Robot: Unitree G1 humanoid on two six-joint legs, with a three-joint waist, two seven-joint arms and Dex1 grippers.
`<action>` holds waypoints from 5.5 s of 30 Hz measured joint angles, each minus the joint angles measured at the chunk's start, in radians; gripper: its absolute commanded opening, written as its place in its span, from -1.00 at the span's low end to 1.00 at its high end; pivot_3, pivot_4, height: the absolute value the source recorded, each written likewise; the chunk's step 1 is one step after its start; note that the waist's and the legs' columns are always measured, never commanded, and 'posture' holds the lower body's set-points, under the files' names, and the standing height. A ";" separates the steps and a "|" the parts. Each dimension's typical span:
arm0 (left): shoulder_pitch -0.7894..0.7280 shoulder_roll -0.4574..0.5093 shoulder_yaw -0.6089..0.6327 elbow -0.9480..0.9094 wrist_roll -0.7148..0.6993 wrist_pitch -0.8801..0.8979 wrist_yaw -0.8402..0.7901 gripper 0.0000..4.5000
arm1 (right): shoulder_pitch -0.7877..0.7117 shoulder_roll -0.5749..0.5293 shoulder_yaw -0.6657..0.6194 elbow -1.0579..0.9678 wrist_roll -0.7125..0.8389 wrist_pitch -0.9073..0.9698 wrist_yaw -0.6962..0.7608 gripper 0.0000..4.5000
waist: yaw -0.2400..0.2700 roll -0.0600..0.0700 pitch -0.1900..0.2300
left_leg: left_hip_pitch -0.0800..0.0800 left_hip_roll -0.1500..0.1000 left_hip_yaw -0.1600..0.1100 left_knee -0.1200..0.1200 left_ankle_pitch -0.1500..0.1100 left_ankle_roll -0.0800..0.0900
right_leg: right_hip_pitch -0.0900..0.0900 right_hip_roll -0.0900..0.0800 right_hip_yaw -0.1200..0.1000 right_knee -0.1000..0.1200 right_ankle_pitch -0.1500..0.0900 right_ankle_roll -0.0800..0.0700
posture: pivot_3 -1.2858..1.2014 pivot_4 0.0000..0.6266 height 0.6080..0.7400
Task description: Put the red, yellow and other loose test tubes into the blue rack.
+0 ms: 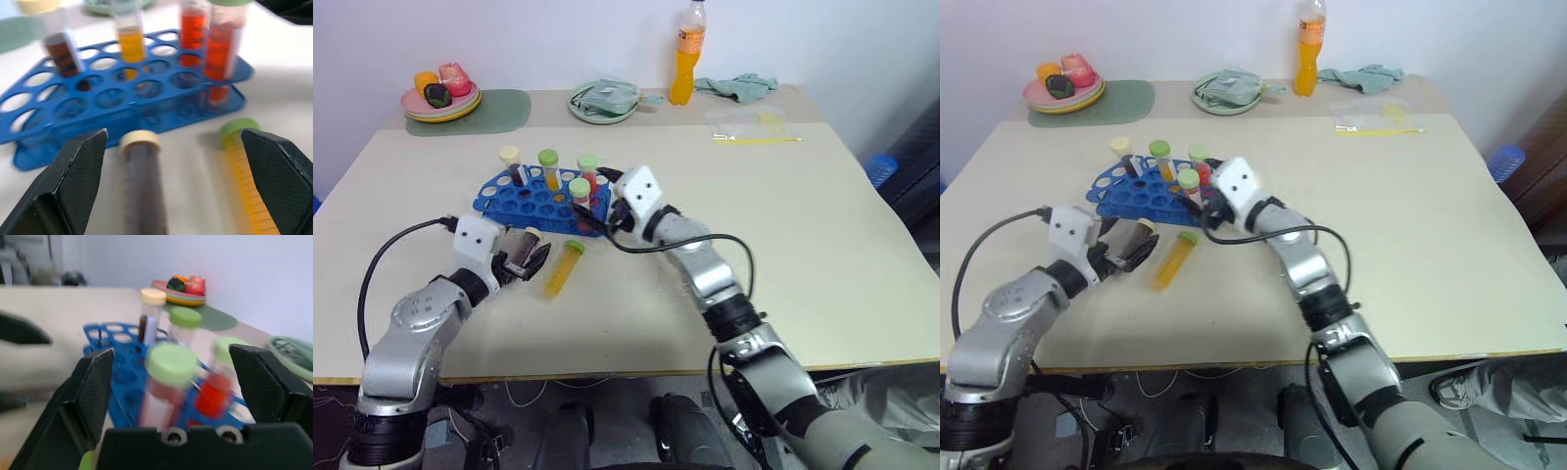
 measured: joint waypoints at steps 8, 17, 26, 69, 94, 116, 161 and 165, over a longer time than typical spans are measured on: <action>-0.401 -0.012 -0.140 -0.068 -0.142 0.786 0.162 1.00 | 0.103 -0.353 0.002 -0.373 0.174 0.211 0.373 0.89 | -0.019 0.000 0.001 | 0.004 0.000 -0.003 -0.001 0.000 0.000 | 0.001 0.003 0.000 0.001 -0.001 0.001 | 0.03 -0.52 1.00; -0.505 -0.034 -0.264 0.175 -0.398 0.840 0.505 1.00 | 0.176 -0.491 -0.024 -0.581 0.320 0.361 0.489 0.89 | -0.009 -0.001 0.002 | 0.003 -0.001 -0.004 -0.001 0.000 0.000 | 0.001 0.002 0.000 0.001 -0.001 0.000 | 0.03 -0.52 1.00; -0.550 -0.054 -0.264 0.311 -0.621 0.840 0.795 0.67 | 0.206 -0.489 -0.021 -0.602 0.314 0.361 0.428 0.92 | 0.002 -0.001 0.002 | 0.003 -0.003 -0.004 0.000 0.001 -0.001 | 0.001 0.000 0.000 0.001 -0.001 0.000 | 0.03 -0.52 1.00; -0.438 -0.318 -0.174 0.929 0.278 -1.059 0.312 -0.43 | 0.209 -0.320 -0.010 -0.515 0.275 0.355 0.197 0.92 | 0.027 -0.002 0.001 | -0.001 -0.004 -0.003 0.000 0.004 -0.005 | 0.002 -0.001 -0.001 -0.006 0.001 0.003 | 0.03 -0.52 1.00; -0.475 -0.369 -0.107 1.103 0.321 -1.188 0.274 -0.43 | 0.218 -0.331 -0.012 -0.515 0.274 0.356 0.182 0.92 | 0.025 -0.002 0.001 | 0.001 -0.004 -0.003 0.000 0.004 -0.005 | 0.002 -0.001 -0.001 -0.001 0.001 0.003 | 0.03 -0.52 1.00; -0.518 -0.379 -0.064 1.242 0.316 -1.279 0.247 -0.43 | 0.218 -0.328 -0.012 -0.512 0.274 0.353 0.182 0.92 | 0.027 -0.002 0.001 | 0.001 -0.004 -0.003 0.001 0.004 -0.005 | 0.002 -0.001 -0.001 0.000 0.001 0.003 | 0.03 -0.52 1.00; -0.009 0.151 0.124 0.093 -0.239 -0.022 0.186 0.99 | 0.222 -0.351 -0.030 -0.505 0.277 0.347 0.212 0.92 | 0.030 -0.003 0.001 | 0.003 -0.003 -0.004 0.002 0.005 -0.004 | 0.004 -0.001 -0.001 0.002 0.000 0.002 | 0.03 -0.52 1.00; -0.248 0.227 0.066 0.080 -0.250 0.498 0.316 0.99 | 0.197 -0.328 -0.020 -0.468 0.276 0.334 0.227 0.92 | 0.020 -0.004 0.002 | 0.003 -0.003 -0.004 0.001 0.005 -0.003 | 0.004 0.000 -0.001 0.002 0.000 0.002 | 0.03 -0.52 1.00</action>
